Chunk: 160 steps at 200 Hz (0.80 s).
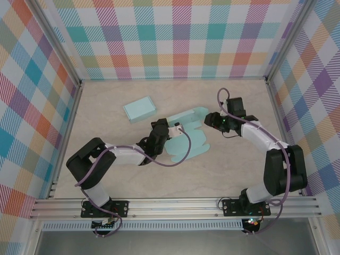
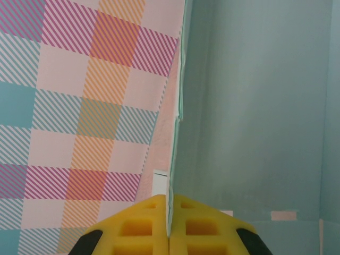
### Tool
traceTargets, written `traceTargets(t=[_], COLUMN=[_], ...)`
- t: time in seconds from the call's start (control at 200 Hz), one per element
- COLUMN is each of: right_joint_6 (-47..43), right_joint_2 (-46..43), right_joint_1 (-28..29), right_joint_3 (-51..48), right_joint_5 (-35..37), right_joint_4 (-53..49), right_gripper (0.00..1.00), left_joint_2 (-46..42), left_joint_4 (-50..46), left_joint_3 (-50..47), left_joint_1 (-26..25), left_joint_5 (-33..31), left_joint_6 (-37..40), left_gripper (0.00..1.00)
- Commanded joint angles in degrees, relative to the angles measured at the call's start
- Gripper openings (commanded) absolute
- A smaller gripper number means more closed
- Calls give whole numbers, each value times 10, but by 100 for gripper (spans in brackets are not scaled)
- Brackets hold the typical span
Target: Fold the paper box
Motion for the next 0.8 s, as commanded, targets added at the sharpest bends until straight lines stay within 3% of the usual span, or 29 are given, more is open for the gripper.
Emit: traceTargets(t=[0.0, 0.21, 0.315, 0.365, 0.795], right_joint_6=[-3, 9, 10, 7, -23], right_joint_2=[2, 64, 100, 115, 225], right_joint_1=[0, 0, 1, 0, 0], right_joint_3=[-30, -42, -23, -10, 77], right_joint_5=[-7, -39, -48, -47, -42], right_joint_4=[51, 127, 147, 150, 156], right_gripper=[48, 47, 34, 32, 44], left_joint_2=[8, 2, -2, -5, -35], left_joint_4=[39, 38, 39, 39, 37], left_joint_3=[-2, -10, -13, -14, -28], left_joint_1=[-3, -3, -2, -3, 3], left_joint_5=[-9, -1, 2, 4, 16], left_joint_6=[4, -20, -25, -29, -54], left_gripper=[0, 0, 0, 0, 0])
